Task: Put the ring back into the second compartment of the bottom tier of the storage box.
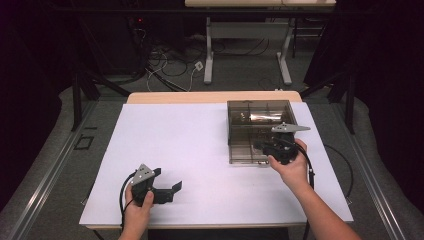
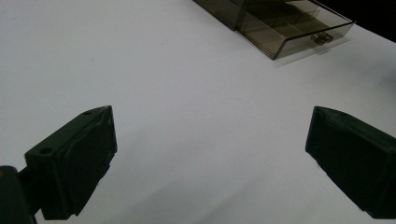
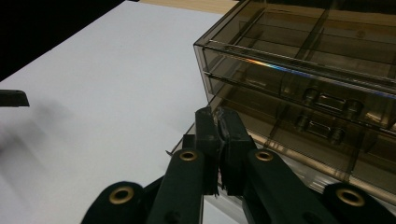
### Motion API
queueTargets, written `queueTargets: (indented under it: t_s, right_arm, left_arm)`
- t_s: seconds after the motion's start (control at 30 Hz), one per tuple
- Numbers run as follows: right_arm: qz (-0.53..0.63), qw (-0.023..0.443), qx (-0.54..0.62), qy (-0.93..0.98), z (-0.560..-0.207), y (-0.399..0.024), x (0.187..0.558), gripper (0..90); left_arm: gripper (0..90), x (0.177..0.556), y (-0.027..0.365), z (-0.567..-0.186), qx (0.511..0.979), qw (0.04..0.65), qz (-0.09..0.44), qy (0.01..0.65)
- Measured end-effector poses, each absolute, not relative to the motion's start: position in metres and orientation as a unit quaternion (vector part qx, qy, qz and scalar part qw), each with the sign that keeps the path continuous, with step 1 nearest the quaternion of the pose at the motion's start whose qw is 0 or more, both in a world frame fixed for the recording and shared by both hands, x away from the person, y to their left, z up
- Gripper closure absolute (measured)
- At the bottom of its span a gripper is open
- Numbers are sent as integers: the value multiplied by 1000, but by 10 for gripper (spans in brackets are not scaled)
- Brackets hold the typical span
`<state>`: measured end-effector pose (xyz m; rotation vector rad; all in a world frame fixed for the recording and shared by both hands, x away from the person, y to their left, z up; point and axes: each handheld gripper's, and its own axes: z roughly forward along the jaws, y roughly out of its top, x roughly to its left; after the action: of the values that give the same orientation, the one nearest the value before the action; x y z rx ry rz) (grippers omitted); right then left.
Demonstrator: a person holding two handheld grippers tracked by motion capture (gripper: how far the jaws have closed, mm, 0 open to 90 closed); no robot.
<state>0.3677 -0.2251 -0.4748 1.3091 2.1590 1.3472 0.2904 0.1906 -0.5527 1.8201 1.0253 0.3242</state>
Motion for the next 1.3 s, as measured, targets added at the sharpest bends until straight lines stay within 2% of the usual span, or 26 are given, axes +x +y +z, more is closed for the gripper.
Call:
queueTargets:
  t_s: [0.5, 1.3]
  right_arm:
    - [466, 157, 466, 736, -482, -240, 369, 880]
    - [454, 159, 494, 724, -503, -254, 376, 880]
  left_arm:
    - [21, 291, 191, -552, 751, 490, 137, 420]
    - [22, 291, 192, -552, 751, 490, 137, 420]
